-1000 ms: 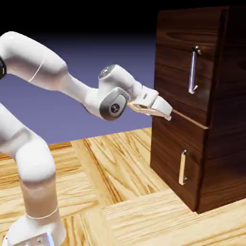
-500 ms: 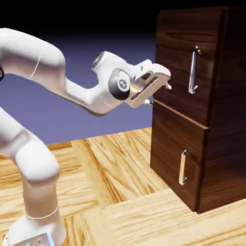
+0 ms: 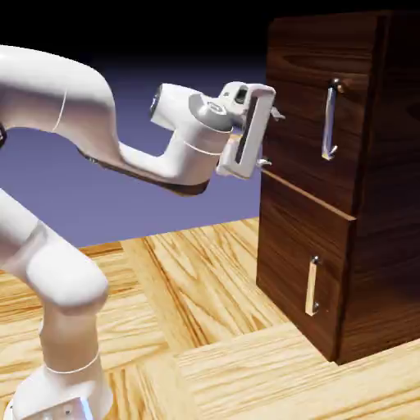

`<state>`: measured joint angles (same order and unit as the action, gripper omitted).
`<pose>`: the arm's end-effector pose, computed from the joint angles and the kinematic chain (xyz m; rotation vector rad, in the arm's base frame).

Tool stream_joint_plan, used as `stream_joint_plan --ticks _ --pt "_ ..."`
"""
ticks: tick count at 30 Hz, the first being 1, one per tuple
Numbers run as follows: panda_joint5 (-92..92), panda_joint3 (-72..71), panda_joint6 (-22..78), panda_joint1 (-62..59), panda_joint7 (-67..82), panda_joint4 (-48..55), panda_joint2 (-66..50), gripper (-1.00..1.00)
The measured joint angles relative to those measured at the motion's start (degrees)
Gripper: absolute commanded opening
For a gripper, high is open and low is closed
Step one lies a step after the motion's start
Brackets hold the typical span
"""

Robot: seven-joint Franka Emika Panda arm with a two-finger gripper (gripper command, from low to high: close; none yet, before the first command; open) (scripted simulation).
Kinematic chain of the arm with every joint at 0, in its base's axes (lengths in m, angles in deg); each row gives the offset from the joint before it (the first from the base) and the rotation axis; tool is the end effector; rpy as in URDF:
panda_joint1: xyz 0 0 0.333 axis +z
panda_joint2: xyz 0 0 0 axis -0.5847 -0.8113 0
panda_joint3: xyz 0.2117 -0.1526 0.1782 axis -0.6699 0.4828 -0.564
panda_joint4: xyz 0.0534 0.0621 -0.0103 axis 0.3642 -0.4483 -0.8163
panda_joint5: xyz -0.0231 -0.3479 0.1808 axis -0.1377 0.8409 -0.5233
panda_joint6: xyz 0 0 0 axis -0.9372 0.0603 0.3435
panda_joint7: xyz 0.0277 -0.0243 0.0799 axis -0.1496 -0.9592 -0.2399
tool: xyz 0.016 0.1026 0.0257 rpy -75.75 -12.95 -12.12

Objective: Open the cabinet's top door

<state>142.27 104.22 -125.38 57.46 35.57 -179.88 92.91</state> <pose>0.3850 0.0404 0.5766 1.8595 1.0983 1.3677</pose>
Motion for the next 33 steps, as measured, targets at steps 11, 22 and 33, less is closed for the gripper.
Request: stream_joint_plan --ticks 11,22,33 --pt "27.4 6.8 0.0 6.2 6.5 5.5 1.4 1.0" --pt "54.8 13.5 0.0 12.4 13.1 11.0 2.7 1.0" --pt "72.4 22.2 0.9 22.2 15.0 18.8 -0.7 1.0"
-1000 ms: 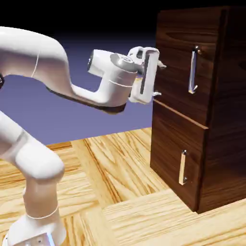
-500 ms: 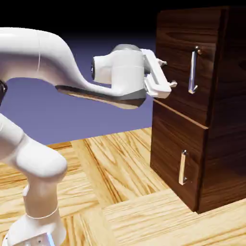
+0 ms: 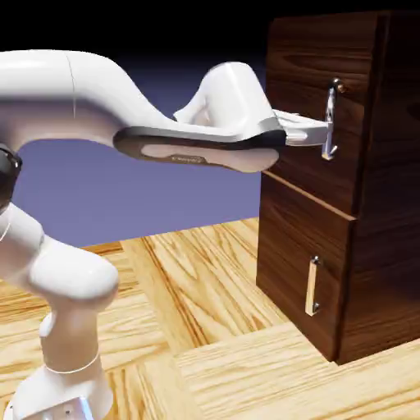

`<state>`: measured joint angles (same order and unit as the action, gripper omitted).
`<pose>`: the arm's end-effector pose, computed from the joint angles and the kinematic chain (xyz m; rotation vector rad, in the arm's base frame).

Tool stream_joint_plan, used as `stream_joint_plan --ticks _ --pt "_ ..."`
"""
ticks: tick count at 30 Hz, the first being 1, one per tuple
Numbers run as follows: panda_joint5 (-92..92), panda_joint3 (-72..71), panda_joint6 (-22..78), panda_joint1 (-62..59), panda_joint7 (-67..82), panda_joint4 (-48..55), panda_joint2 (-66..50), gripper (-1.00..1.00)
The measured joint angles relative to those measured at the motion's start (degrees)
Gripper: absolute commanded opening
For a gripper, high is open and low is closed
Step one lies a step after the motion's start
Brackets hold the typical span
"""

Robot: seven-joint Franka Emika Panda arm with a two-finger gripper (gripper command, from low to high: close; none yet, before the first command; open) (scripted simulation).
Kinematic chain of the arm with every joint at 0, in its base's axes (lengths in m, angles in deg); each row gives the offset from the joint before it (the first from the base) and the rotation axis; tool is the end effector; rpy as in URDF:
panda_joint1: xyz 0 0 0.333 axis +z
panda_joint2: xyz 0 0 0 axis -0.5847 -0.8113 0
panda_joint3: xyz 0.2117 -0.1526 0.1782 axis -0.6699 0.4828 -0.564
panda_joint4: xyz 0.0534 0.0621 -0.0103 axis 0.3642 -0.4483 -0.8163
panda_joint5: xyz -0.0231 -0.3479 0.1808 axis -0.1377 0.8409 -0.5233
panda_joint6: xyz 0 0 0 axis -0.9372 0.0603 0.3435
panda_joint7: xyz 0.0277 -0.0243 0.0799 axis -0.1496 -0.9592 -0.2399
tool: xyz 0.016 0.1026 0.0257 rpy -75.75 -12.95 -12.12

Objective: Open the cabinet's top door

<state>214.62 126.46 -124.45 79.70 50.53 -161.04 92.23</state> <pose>0.4329 -0.0619 0.5922 0.5787 1.5035 0.6584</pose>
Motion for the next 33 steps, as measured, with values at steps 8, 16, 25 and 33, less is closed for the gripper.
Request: stream_joint_plan --ticks 8,16,25,33 --pt "-4.1 -4.0 2.3 -4.7 1.0 -1.0 -2.4 -1.0" --pt "-18.5 -18.3 6.2 -21.3 9.1 -9.6 0.7 -1.0" --pt "-40.3 -34.7 11.9 -37.6 21.9 -20.4 9.0 -1.0" --pt "-60.2 -45.7 19.2 -43.7 33.5 -27.9 17.6 -1.0"
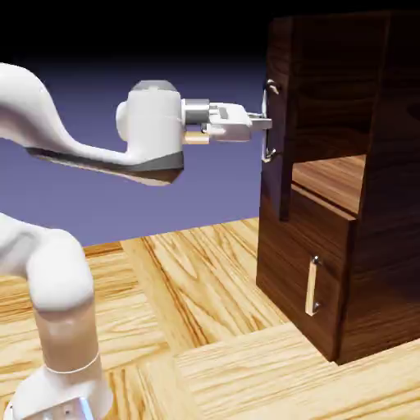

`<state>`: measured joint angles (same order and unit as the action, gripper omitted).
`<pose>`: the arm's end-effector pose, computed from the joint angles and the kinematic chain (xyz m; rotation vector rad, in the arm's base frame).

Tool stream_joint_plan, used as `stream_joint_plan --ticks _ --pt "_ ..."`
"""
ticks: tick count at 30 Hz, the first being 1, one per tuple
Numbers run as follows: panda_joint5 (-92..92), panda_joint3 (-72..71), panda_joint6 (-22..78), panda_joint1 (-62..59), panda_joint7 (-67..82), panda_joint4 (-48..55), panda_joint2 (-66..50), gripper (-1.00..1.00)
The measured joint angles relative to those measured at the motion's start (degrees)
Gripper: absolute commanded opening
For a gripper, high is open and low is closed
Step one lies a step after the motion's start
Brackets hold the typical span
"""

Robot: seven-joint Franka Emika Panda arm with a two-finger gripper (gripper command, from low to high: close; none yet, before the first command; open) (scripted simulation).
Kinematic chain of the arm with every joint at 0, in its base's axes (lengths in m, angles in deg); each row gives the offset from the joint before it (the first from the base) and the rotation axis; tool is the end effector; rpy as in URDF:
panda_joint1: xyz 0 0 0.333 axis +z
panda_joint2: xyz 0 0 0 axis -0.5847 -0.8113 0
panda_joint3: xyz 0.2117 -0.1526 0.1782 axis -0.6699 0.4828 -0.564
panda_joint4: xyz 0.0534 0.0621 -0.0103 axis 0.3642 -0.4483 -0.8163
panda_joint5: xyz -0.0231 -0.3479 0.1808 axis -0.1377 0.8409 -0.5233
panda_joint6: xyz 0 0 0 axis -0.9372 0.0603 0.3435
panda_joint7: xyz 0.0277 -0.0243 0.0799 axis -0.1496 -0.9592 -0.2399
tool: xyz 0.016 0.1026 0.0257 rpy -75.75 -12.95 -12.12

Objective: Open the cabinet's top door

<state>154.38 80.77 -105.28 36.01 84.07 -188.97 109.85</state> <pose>0.3157 0.0361 0.5924 0.8991 1.2953 0.2793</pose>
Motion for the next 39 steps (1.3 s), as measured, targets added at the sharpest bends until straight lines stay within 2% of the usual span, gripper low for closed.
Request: stream_joint_plan --ticks 9,17,26,39 --pt "-22.4 -13.4 16.4 1.2 10.5 -4.6 8.2 -1.0" --pt "-39.7 -29.1 36.4 2.2 13.9 -1.0 8.8 -1.0" --pt "-53.5 -47.7 58.5 -5.6 14.2 12.1 3.1 -1.0" --pt "-64.6 -71.5 83.8 -31.0 16.3 38.5 -1.1 -1.0"
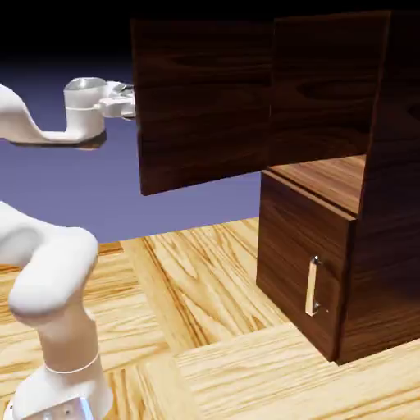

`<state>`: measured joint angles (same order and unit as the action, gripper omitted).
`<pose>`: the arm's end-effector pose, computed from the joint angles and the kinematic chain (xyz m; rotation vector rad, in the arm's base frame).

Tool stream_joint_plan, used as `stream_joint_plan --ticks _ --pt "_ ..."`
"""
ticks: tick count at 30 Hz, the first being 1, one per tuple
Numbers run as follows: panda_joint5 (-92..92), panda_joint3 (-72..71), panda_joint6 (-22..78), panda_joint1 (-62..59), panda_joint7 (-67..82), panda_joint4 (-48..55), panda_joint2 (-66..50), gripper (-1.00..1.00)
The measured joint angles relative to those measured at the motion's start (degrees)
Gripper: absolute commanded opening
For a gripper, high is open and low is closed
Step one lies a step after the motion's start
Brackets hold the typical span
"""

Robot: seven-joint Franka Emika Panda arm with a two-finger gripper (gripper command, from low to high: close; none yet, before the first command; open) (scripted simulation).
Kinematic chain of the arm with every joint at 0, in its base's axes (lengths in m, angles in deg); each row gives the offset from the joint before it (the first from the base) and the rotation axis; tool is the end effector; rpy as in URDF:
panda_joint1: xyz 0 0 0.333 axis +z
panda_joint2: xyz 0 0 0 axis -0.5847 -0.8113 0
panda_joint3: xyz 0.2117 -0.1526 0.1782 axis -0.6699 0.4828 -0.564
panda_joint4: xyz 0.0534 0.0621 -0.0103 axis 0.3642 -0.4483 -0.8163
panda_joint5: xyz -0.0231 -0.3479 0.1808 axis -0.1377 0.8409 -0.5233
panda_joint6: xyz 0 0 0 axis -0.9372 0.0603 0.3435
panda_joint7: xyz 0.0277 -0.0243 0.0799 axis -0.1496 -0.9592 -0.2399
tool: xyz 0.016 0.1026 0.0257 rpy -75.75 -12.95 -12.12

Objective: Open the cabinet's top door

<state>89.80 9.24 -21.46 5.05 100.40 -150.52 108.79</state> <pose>0.2418 0.3485 0.5924 1.4075 0.7406 -0.4709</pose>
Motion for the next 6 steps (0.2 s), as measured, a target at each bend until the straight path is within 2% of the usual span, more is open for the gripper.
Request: stream_joint_plan --ticks 6 --pt "-3.1 -7.5 8.6 -12.4 3.1 12.2 2.2 -1.0"
